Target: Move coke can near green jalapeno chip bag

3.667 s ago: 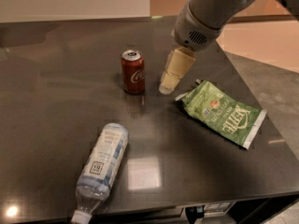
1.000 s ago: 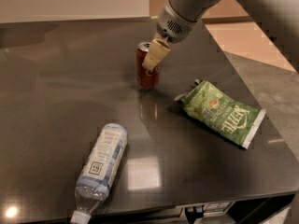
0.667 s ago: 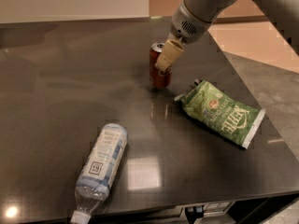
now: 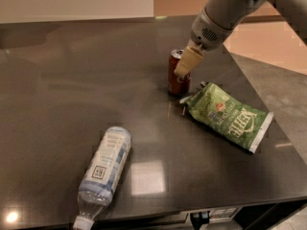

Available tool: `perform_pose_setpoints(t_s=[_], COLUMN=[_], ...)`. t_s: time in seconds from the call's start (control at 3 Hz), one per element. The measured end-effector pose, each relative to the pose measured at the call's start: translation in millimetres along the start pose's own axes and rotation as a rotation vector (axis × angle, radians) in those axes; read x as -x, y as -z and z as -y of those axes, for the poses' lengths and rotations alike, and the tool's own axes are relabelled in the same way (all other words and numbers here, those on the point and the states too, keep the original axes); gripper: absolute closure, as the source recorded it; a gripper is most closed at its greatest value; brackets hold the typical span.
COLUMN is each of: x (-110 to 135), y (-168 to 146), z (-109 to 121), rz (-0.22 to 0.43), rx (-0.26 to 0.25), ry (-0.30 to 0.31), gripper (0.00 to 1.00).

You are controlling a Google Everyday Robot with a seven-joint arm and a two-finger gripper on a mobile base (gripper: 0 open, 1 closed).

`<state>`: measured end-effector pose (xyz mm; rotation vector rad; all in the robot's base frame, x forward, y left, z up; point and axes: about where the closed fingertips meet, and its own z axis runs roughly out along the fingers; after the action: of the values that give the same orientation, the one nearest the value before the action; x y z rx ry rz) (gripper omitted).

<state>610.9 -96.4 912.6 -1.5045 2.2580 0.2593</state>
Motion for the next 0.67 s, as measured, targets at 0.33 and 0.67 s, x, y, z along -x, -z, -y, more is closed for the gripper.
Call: perform_pose_setpoints(t_s=[0.33, 0.67], x=[-11.5, -13.3], y=[-2.3, -3.9], z=[2.9, 3.4], rz=[-0.008, -0.009], rx=[0.006, 0.008], ry=[-0.022, -0.025], gripper=[0.59, 0.35])
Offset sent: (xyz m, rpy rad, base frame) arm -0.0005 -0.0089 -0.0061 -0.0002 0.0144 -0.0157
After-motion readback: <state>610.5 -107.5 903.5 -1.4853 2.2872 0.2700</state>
